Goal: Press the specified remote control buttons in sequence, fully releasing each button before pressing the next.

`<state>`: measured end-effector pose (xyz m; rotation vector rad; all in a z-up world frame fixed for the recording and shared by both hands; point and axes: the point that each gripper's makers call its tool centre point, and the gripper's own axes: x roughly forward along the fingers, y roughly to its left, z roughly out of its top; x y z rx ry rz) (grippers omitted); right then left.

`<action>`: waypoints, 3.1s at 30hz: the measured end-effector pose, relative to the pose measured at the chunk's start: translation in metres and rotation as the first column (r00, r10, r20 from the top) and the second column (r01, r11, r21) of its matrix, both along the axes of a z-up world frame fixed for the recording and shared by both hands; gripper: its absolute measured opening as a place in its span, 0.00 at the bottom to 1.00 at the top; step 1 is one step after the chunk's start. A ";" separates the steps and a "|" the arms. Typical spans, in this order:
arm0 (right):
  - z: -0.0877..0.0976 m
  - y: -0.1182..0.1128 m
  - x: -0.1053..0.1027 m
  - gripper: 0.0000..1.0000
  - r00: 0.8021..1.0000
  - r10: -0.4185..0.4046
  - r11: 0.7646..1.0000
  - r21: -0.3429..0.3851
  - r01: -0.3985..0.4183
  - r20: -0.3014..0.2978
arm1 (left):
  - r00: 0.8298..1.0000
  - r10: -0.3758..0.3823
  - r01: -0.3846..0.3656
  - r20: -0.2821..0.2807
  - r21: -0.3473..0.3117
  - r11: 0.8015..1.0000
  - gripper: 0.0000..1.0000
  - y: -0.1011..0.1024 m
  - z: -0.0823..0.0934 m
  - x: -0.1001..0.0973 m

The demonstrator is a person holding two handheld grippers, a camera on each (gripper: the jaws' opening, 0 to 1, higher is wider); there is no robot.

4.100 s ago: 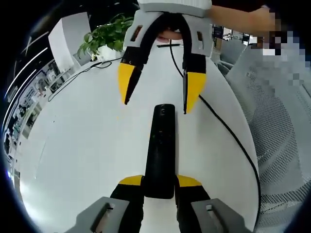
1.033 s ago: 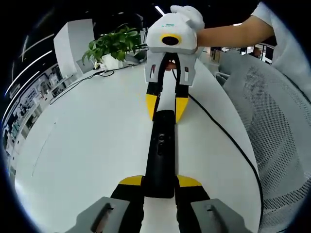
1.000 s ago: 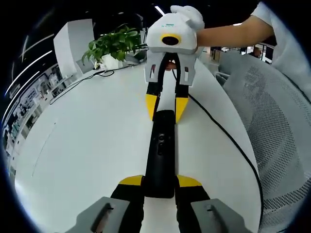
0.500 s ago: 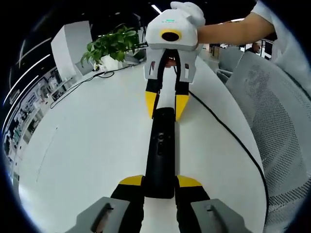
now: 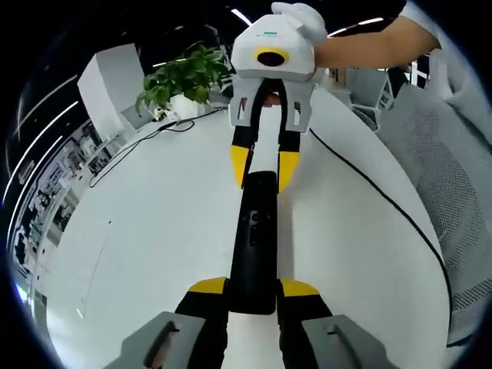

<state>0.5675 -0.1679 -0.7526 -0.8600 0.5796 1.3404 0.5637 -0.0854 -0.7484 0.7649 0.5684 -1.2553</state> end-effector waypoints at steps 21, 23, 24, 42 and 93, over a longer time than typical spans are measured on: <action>-0.004 0.002 0.118 0.19 0.998 -0.020 1.000 -0.020 0.021 0.063 | 0.998 -0.025 0.023 0.060 0.036 0.999 0.23 0.001 0.000 0.114; -0.006 0.003 0.123 0.19 0.998 -0.019 1.000 -0.022 0.020 0.068 | 0.998 -0.023 0.021 0.054 0.041 0.999 0.23 0.002 -0.004 0.120; -0.008 0.004 0.126 0.19 0.998 -0.021 0.999 -0.023 0.022 0.065 | 0.998 -0.022 0.020 0.052 0.044 0.999 0.23 0.002 -0.005 0.122; -0.019 0.003 0.138 0.19 0.999 -0.028 0.999 -0.020 0.029 0.028 | 0.999 -0.033 0.034 -0.006 0.083 0.996 0.23 0.003 -0.021 0.133; 0.004 0.019 0.135 0.60 0.981 -0.178 0.962 0.223 0.156 0.081 | 0.983 0.164 -0.141 0.081 -0.231 0.963 0.55 0.003 0.011 0.146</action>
